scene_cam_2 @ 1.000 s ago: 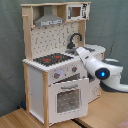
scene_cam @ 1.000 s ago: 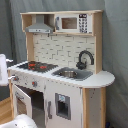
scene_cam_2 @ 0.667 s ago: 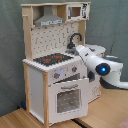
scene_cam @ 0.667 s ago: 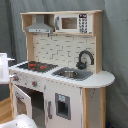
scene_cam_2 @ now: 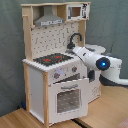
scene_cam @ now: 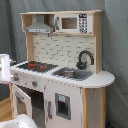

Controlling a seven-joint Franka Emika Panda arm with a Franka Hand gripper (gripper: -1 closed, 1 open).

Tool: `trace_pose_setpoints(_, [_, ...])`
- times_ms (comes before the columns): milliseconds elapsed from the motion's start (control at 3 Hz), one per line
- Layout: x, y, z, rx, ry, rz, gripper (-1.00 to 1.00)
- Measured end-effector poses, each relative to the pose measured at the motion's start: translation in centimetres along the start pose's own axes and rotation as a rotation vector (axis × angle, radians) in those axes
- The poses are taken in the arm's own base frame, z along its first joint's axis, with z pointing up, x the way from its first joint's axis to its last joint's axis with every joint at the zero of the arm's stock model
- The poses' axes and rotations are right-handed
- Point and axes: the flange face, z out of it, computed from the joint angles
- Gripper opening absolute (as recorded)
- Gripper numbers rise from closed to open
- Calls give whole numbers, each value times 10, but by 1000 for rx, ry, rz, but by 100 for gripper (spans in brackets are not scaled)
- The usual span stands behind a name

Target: Play with the kitchen

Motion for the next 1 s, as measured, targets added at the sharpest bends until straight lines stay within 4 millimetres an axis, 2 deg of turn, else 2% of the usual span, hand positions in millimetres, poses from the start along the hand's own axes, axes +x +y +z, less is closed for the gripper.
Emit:
trace_pose_setpoints(333, [5, -5, 3, 80, 40, -74, 100])
trace_pose_setpoints(1000, [4, -2, 16, 242, 94, -199, 100])
